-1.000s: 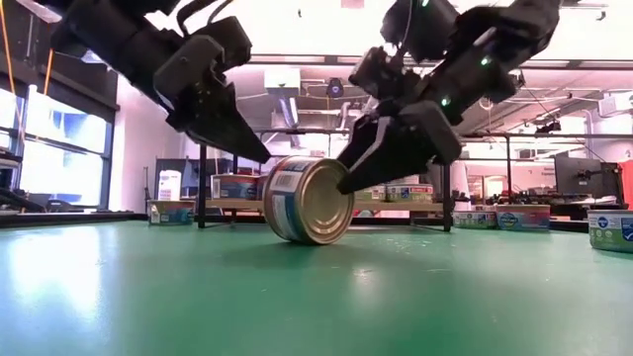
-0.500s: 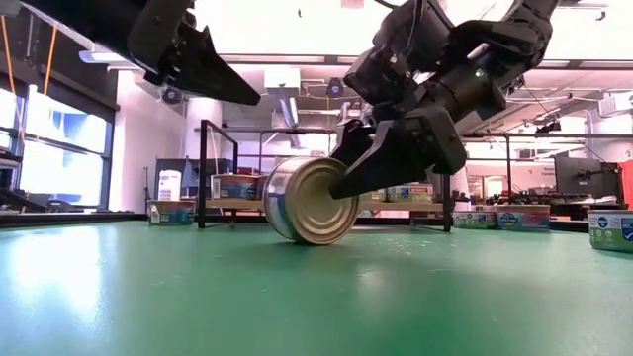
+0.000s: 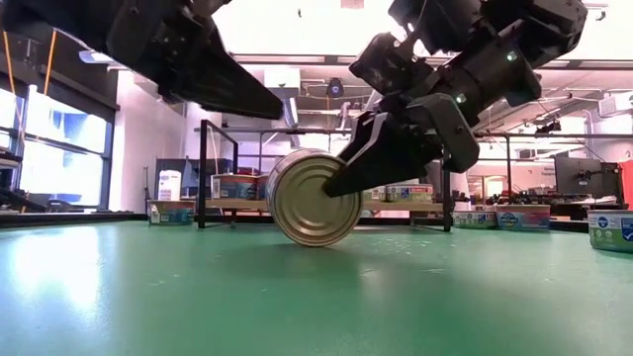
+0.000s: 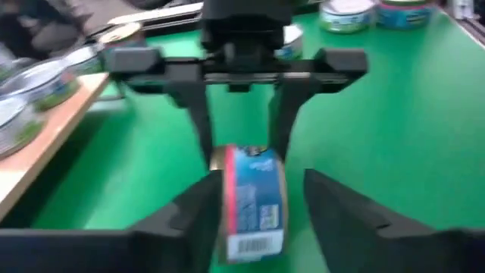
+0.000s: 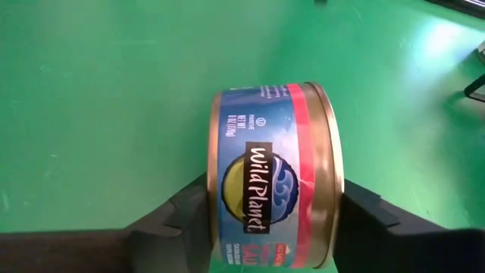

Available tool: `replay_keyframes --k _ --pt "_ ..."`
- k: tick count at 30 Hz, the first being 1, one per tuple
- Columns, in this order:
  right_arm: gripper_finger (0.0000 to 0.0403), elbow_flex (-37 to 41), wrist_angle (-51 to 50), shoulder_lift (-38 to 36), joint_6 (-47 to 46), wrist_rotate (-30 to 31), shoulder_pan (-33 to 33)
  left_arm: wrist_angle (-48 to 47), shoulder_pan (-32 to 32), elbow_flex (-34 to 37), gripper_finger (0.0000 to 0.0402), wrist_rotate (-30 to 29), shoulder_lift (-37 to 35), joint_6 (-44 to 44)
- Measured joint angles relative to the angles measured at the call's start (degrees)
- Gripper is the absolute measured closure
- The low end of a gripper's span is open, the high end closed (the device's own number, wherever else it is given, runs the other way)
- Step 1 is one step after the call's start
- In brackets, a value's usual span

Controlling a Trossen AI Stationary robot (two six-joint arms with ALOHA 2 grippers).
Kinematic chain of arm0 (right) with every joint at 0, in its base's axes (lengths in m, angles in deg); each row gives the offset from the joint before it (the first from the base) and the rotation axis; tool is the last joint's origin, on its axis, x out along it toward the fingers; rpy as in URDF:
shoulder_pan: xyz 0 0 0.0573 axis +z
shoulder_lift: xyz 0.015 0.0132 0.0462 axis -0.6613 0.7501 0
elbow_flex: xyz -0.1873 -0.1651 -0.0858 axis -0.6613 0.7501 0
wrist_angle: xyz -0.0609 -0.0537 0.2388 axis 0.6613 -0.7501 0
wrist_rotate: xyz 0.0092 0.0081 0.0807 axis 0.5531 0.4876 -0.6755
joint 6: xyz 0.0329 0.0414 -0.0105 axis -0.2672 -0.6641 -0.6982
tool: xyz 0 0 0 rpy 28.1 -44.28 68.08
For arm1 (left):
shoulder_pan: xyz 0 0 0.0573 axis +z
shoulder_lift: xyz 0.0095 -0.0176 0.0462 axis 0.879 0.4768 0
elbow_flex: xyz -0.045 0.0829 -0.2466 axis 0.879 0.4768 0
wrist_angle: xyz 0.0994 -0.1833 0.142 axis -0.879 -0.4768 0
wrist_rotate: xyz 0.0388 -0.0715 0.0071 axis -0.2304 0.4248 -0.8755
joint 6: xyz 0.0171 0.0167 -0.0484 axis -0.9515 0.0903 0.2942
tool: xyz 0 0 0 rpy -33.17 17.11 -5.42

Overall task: Stack canned seafood by type on shelf
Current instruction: Stack the blue pink tuna can on top of the other blue pink tuna can on the shelf

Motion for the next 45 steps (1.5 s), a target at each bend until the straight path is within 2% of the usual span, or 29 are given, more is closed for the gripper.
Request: replay_keyframes --k 5,7,10,19,22,28,33,36,40,42,43,45 --pt "0.0205 0.0 0.0 0.0 -2.5 1.4 0.1 6.2 1.8 -0.1 0.0128 1.2 4.1 -6.2" --pt "0.0206 0.0 -0.1 0.0 -3.2 1.4 -0.1 6.0 2.4 -0.9 0.0110 0.1 5.8 -7.0" --pt "0.0211 0.0 -0.1 0.0 -3.9 1.4 -0.1 5.6 3.3 -2.9 0.0105 0.0 8.1 -7.8" --pt "0.0212 0.0 -0.1 0.0 -3.9 1.4 -0.1 -9.5 5.0 -12.2 0.0119 0.6 13.2 -9.1" --pt "0.0212 0.0 -0.1 0.0 -3.9 1.4 -0.1 -12.1 5.2 -14.2 0.0140 1.0 14.4 -9.1" --pt "0.0196 0.0 -0.5 0.0 -3.9 1.2 0.4 -14.3 5.8 -15.4 0.0211 3.0 14.1 -7.7" --pt "0.0168 0.0 -3.1 -2.2 -7.0 2.0 1.6 -18.2 5.0 -15.4 0.0219 3.0 11.9 -7.5" --pt "0.0167 0.0 -7.4 -5.0 -12.9 5.7 3.1 -23.0 3.3 -15.4 0.0219 -1.8 8.3 -7.4" --pt "0.0166 0.3 -11.8 -7.1 -18.3 13.1 6.7 -30.3 1.6 -15.4 0.0219 -17.7 1.8 -8.1" --pt "0.0166 0.3 -12.5 -7.1 -20.2 16.7 8.7 -32.2 2.7 -15.4 0.0219 -25.8 -1.6 -11.8" --pt "0.0166 0.3 -12.7 -7.1 -20.7 18.3 9.6 -32.3 3.9 -15.4 0.0219 -27.9 -3.3 -14.8" --pt "0.0166 0.3 -12.4 -6.8 -21.8 21.1 11.1 -31.2 8.1 -15.4 0.0219 -27.6 -6.4 -22.2"
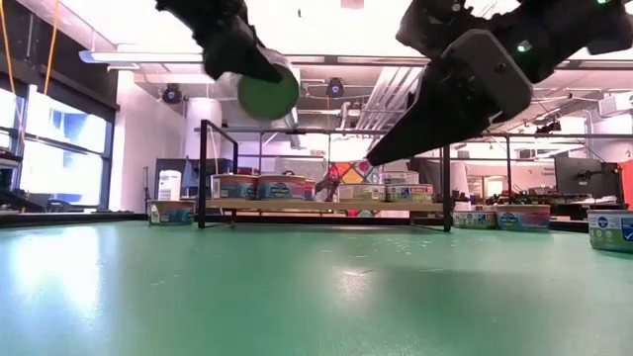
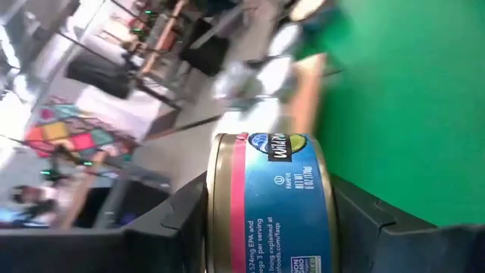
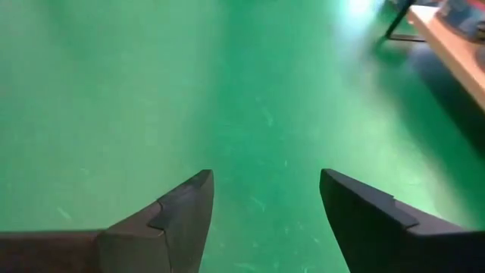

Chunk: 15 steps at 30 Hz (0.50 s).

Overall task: Stack canned seafood by type on shelf
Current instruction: Stack the blue pink tuna can on top of the other blue pink tuna can on the shelf

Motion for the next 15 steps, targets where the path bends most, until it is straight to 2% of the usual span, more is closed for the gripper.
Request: replay_keyframes --k 4,8,11,15 --pt "0.0166 0.0 0.1 0.1 -0.4 4.6 2.0 1.2 12.6 -0.1 0.0219 7.7 -3.5 -13.2" --pt "0.0165 0.0 0.5 0.1 0.9 5.5 2.5 3.8 26.1 -0.1 0.0219 13.1 -3.5 -25.0" --pt "0.0165 0.0 0.7 0.1 0.9 5.7 2.2 6.4 33.5 0.0 0.0219 15.4 -1.9 -29.3" --pt "0.0165 0.0 0.7 0.1 1.0 5.8 2.2 8.8 39.1 0.0 0.0219 19.0 0.0 -32.1"
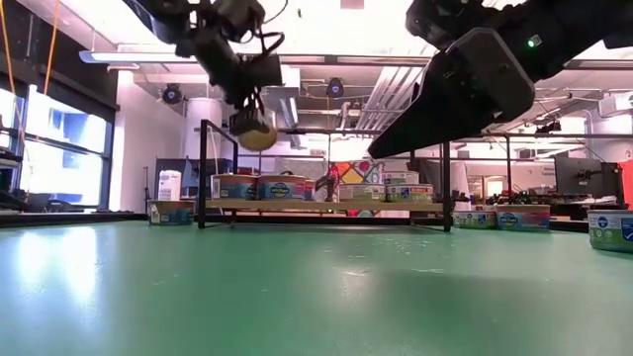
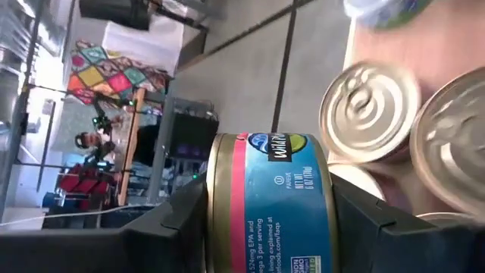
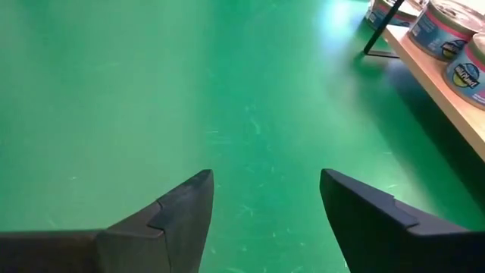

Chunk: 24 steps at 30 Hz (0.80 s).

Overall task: Stack canned seafood by type on shelf
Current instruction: Stack the blue pink tuna can on top of the other blue pink tuna can on the shelf

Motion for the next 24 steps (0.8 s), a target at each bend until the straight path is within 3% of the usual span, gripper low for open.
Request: replay_keyframes --k 8,16,24 --pt "0.0165 0.0 0.4 0.0 0.2 0.0 0.0 1.8 2.9 0.0 0.0219 2.8 5.8 -1.5" --pt "0.0165 0.0 0.4 0.0 0.1 -0.1 0.0 8.9 3.5 0.0 0.0208 -6.2 12.5 -10.3" --pt "0.0165 0.0 0.4 0.0 0.0 -0.1 0.0 9.6 3.9 0.0 0.0204 -7.1 13.7 -10.9"
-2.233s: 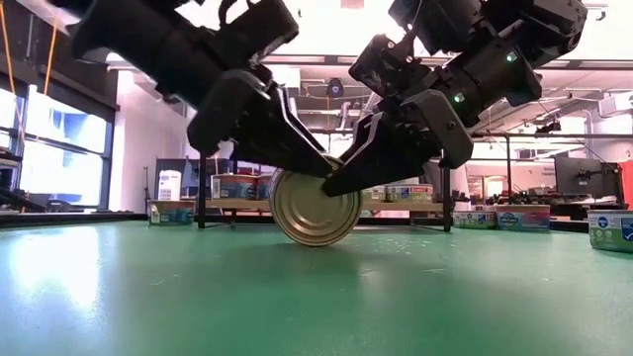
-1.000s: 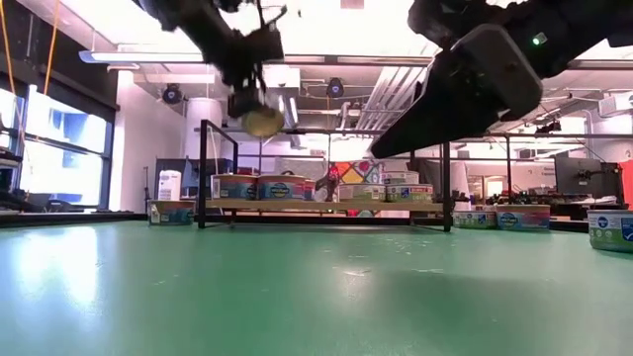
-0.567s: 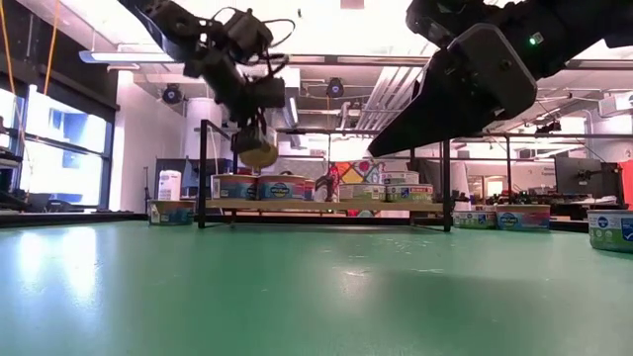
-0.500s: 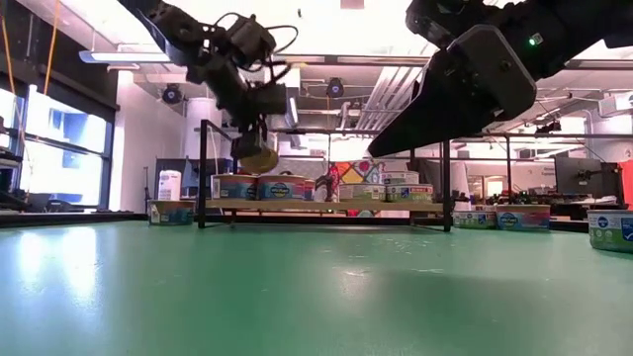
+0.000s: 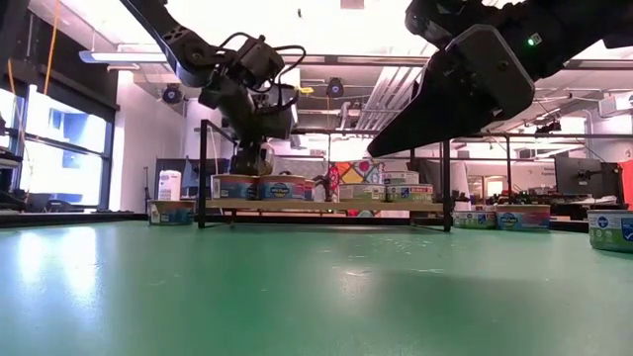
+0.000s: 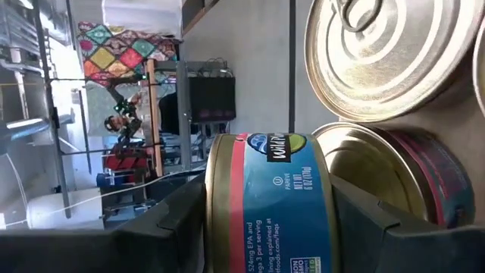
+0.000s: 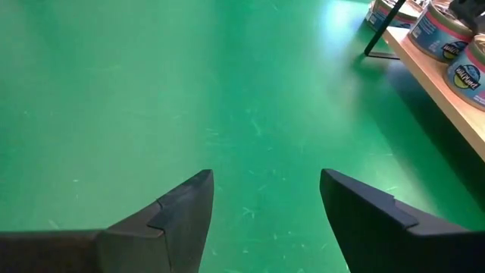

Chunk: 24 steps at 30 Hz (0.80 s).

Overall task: Stack canned seafood by type on shelf
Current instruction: Stack the blue pink tuna can on top of the other blue pink tuna can on the shelf

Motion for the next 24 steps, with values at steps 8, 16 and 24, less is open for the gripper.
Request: replay_keyframes --k 8,16,24 --pt "0.0165 0.0 0.0 0.0 0.0 0.0 0.0 0.3 0.0 0.0 0.0175 0.2 0.0 0.0" --pt "0.0165 0.0 0.0 0.0 0.0 0.0 0.0 0.6 0.2 0.0 0.0125 1.2 -0.1 0.5" --pt "0.0165 0.0 0.0 0.0 0.0 0.0 0.0 0.3 0.2 0.0 0.0102 1.0 -0.9 0.0"
